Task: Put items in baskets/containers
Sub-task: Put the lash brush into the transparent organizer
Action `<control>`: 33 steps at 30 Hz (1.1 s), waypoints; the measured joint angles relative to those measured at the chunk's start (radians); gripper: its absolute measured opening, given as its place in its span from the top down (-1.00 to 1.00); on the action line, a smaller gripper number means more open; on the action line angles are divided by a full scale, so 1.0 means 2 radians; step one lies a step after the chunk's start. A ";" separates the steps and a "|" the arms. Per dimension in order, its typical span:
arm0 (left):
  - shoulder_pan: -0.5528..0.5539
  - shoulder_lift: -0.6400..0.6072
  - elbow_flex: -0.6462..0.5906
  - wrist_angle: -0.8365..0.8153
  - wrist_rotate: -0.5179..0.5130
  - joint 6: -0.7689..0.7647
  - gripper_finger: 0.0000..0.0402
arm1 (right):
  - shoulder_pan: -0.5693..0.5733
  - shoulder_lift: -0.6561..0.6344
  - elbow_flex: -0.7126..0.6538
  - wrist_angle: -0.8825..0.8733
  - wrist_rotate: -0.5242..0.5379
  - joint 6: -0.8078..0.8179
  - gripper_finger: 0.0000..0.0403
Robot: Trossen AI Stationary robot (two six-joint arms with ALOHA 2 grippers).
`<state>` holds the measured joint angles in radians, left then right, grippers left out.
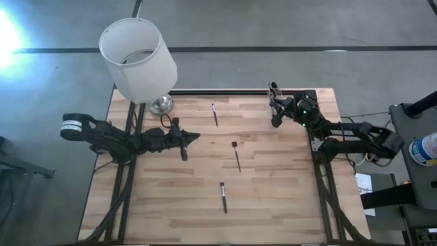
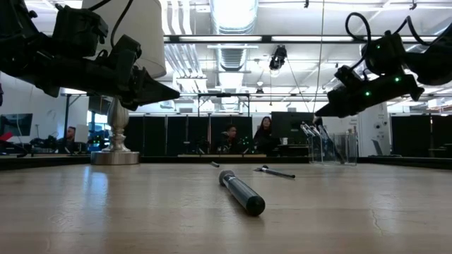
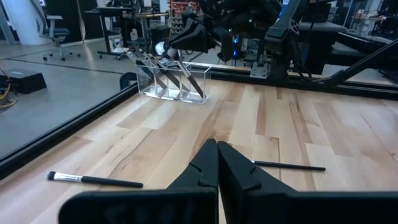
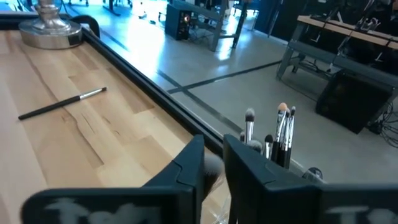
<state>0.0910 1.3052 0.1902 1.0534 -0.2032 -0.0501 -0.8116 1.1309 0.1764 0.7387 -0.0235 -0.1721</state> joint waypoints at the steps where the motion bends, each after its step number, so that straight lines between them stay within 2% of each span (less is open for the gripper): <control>1: 0.000 0.000 0.000 0.000 0.000 -0.001 1.00 | 0.000 -0.003 0.000 0.000 0.000 0.001 0.78; 7: 0.000 0.000 0.000 0.000 0.000 -0.002 1.00 | 0.001 -0.034 0.000 -0.007 0.000 0.004 0.95; 21: 0.000 0.000 0.000 0.000 0.000 -0.003 1.00 | 0.004 -0.150 0.000 -0.116 -0.006 0.036 0.96; 33: 0.000 0.000 0.001 0.000 0.000 -0.003 1.00 | 0.046 -0.210 0.000 -0.131 -0.008 0.068 0.96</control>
<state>0.0906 1.3052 0.1928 1.0538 -0.2035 -0.0570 -0.7202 0.7116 0.1761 0.4762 -0.0387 -0.0368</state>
